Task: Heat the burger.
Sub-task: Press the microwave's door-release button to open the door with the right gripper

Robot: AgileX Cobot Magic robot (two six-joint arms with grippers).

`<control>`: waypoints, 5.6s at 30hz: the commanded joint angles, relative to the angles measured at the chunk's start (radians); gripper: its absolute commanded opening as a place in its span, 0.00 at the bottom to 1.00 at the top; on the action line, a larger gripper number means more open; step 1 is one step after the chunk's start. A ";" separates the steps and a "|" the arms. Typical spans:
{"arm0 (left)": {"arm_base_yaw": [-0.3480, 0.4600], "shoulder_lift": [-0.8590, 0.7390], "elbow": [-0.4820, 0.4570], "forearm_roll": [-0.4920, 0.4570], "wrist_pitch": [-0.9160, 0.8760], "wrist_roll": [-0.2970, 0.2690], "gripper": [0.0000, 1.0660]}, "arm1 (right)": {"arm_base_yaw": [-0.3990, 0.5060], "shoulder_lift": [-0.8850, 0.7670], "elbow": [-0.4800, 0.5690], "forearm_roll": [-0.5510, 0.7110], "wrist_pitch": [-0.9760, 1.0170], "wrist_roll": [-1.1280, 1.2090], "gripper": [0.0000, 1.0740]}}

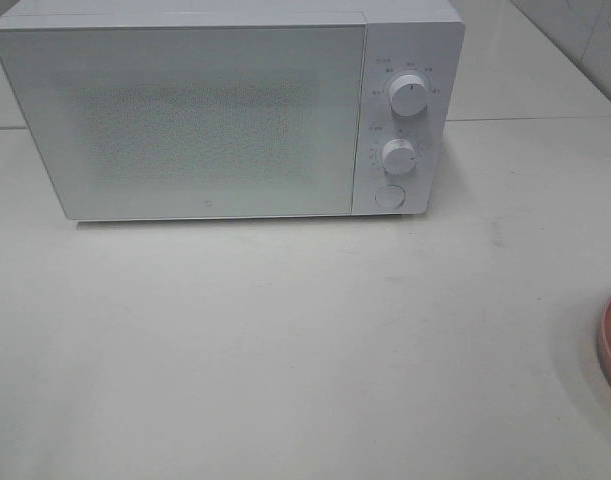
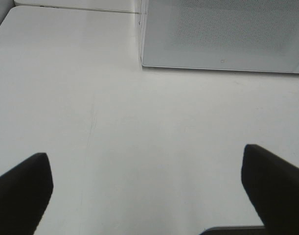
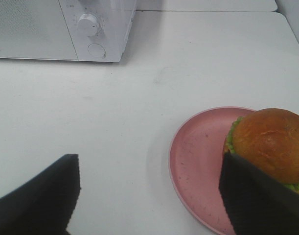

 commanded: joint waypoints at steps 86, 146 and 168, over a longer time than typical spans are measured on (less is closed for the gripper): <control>-0.001 -0.024 0.002 -0.001 -0.018 -0.001 0.94 | -0.005 1.106 -0.008 0.000 -1.145 0.019 0.71; -0.001 -0.015 0.002 -0.002 -0.018 -0.001 0.94 | 0.741 1.722 0.150 0.915 -2.212 -0.360 0.71; -0.001 -0.015 0.002 -0.002 -0.018 -0.001 0.94 | 0.741 1.751 0.135 0.909 -2.173 0.185 0.63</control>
